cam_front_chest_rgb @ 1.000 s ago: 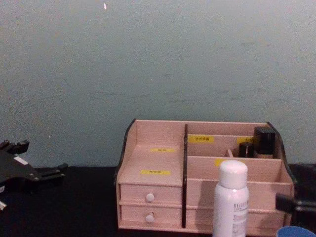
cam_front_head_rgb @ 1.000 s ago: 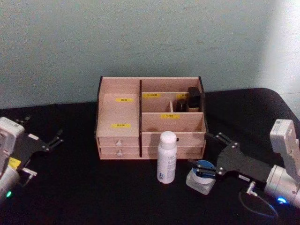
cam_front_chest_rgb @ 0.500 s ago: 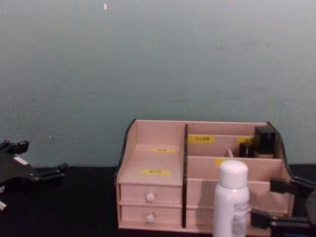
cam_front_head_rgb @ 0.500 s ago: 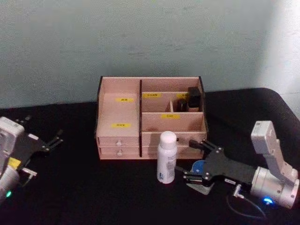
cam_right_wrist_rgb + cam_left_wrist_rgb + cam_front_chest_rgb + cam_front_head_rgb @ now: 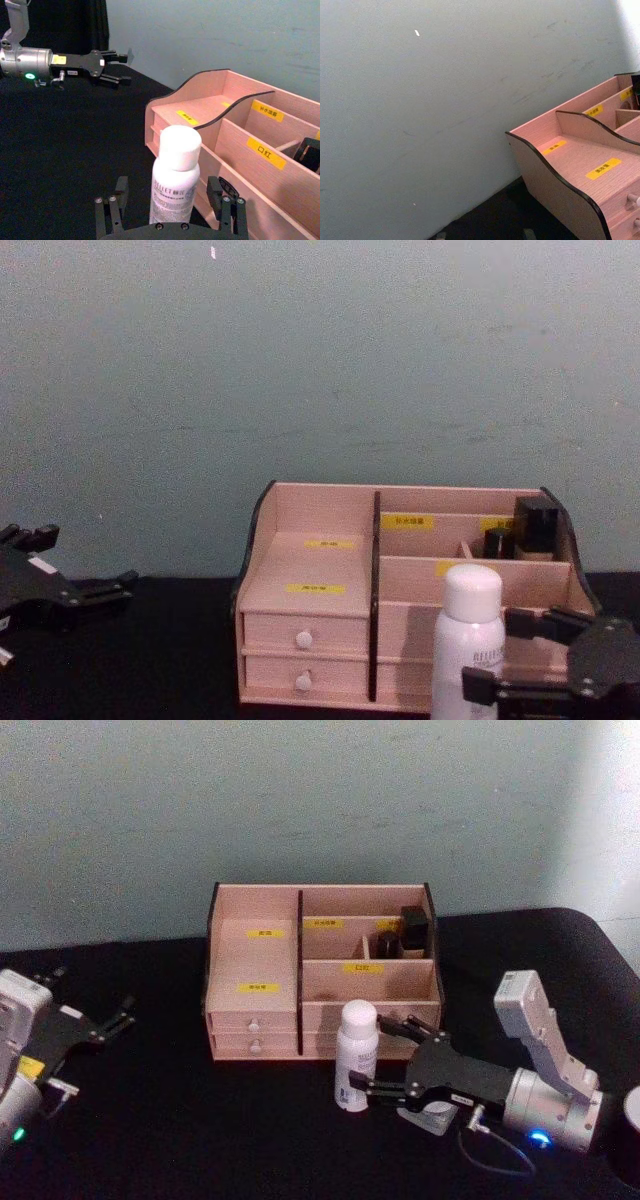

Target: Pick up the facial cleanser and watermelon frost from the table and place them into the tiered storage box.

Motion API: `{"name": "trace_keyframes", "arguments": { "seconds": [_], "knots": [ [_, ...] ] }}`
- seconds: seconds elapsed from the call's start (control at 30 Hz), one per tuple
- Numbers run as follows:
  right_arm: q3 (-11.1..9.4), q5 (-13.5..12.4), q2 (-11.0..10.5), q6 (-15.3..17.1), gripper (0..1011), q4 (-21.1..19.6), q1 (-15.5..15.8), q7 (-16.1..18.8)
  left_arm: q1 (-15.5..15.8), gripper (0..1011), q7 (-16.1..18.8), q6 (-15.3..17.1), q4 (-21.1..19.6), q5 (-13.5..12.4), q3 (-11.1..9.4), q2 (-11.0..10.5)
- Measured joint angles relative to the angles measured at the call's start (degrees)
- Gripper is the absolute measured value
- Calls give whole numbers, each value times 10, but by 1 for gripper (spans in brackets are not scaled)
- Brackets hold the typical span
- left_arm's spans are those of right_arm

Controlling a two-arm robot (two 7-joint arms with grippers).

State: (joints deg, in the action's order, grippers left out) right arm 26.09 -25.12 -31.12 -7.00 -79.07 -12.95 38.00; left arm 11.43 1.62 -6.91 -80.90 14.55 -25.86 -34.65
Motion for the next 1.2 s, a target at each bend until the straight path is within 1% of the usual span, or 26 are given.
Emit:
{"name": "trace_keyframes", "arguments": {
  "seconds": [0.53,0.83,1.2],
  "knots": [
    [17,22,27,15,1003,29,-30,-11,0,1001,0,0,0,0,0,0],
    [20,24,31,26,1003,36,-36,-12,0,1001,0,0,0,0,0,0],
    [20,24,31,25,1002,36,-36,-13,0,1001,0,0,0,0,0,0]
  ]
}}
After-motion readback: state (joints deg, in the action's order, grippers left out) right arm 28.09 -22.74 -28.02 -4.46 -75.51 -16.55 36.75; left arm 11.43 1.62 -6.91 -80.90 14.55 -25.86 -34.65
